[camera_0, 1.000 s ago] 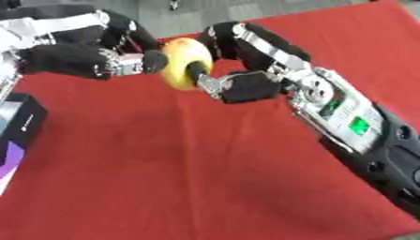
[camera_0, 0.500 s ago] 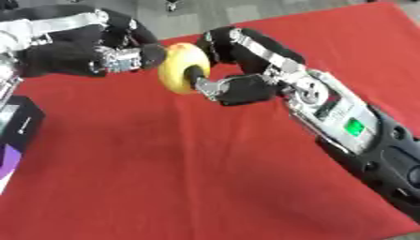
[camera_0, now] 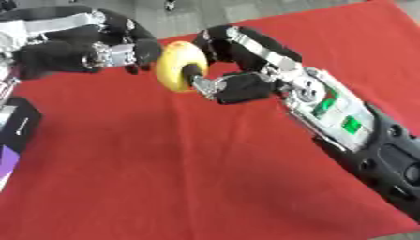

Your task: Pick up the objects with one hand, pass them to the other hand, and then place them into the box on the other side of the table.

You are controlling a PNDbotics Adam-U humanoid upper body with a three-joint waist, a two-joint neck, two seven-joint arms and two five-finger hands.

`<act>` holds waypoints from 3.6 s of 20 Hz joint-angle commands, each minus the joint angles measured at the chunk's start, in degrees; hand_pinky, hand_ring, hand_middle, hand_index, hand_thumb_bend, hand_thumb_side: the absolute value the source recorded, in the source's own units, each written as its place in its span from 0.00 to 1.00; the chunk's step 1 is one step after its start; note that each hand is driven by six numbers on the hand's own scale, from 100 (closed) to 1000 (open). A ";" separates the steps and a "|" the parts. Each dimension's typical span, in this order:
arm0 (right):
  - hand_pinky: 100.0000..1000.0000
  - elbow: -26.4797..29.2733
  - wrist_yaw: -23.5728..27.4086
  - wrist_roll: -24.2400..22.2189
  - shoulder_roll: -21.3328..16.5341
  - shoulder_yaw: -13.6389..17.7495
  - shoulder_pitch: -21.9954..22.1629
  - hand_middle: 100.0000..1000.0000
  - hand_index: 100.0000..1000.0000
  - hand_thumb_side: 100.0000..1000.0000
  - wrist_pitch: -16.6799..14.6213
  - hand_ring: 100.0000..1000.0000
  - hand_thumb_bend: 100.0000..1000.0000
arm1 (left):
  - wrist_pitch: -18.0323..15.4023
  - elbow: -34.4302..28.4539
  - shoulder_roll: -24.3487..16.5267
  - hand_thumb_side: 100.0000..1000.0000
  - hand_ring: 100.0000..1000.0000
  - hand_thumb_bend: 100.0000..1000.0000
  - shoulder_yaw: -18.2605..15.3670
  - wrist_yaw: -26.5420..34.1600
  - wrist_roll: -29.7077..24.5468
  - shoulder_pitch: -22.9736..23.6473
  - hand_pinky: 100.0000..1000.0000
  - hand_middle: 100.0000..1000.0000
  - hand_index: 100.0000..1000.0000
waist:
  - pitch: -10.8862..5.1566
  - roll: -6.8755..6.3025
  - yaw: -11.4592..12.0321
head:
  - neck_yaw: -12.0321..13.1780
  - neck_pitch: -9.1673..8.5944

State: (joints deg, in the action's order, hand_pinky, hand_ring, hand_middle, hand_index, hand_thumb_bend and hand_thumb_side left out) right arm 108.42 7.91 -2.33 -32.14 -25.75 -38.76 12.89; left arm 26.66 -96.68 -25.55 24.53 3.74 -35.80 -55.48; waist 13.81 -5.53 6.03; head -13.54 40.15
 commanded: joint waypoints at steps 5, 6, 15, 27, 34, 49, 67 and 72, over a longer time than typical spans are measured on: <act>0.65 1.20 0.22 0.12 -1.07 1.16 -0.51 0.37 0.55 0.10 -0.12 0.56 0.00 | 0.14 1.79 0.42 0.63 0.69 0.31 -0.29 0.40 -5.19 -1.84 0.74 0.66 0.74 | 0.18 -0.68 0.19 | -0.16 -0.31; 0.65 1.16 0.19 0.08 -1.08 1.16 -0.50 0.37 0.55 0.10 -0.10 0.56 0.00 | -0.11 2.04 0.53 0.63 0.69 0.29 -0.33 0.63 -5.90 -1.87 0.74 0.66 0.74 | 0.19 -0.67 0.19 | -0.19 -0.30; 0.64 0.99 0.04 -0.24 -1.50 0.99 -0.93 0.37 0.55 0.10 0.13 0.56 0.00 | -2.60 3.02 0.94 0.73 0.71 0.16 -1.11 2.03 -8.81 -1.64 0.77 0.67 0.74 | 0.27 -0.64 0.19 | -0.29 -0.34; 0.64 1.43 -0.22 -0.35 -2.07 0.80 -0.75 0.36 0.55 0.09 0.06 0.56 0.00 | -6.60 4.67 0.89 0.83 0.72 0.33 -2.04 6.30 -11.03 -1.08 0.78 0.68 0.75 | 0.38 -0.48 0.23 | -0.41 -0.41; 0.64 1.64 0.04 -0.39 -2.13 0.78 -0.49 0.36 0.54 0.09 0.27 0.55 0.00 | -5.65 5.41 1.22 0.77 0.72 0.43 -1.66 2.44 -9.85 -1.59 0.77 0.69 0.76 | 0.35 -0.49 0.22 | -0.47 -0.41; 0.64 2.68 -0.68 -0.50 -2.46 0.81 0.10 0.36 0.54 0.10 -0.08 0.55 0.00 | -2.13 2.76 1.22 0.78 0.73 0.45 -1.30 -3.00 0.21 -1.44 0.79 0.70 0.77 | 0.43 -0.55 0.10 | -0.65 -0.79; 0.64 3.46 -0.95 -0.60 -2.80 0.97 0.43 0.36 0.54 0.11 -0.22 0.56 0.00 | -4.36 3.65 1.69 1.00 0.76 0.12 -0.92 -3.55 -6.61 -2.01 0.82 0.72 0.80 | 0.68 -0.68 0.14 | -0.81 -0.62; 0.63 3.69 -0.92 -0.60 -2.93 1.02 0.52 0.36 0.54 0.12 -0.09 0.56 0.00 | -6.00 3.67 1.82 1.00 0.77 0.06 -0.94 -4.29 -8.04 -2.01 0.82 0.73 0.79 | 0.75 -0.74 0.18 | -0.91 -0.59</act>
State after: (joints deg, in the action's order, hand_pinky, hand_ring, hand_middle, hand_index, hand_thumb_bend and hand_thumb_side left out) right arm 110.86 7.28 -2.84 -33.94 -25.52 -37.31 12.88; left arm 20.81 -92.48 -23.11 23.90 -0.19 -43.11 -56.36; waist 14.59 -5.69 6.08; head -14.31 40.10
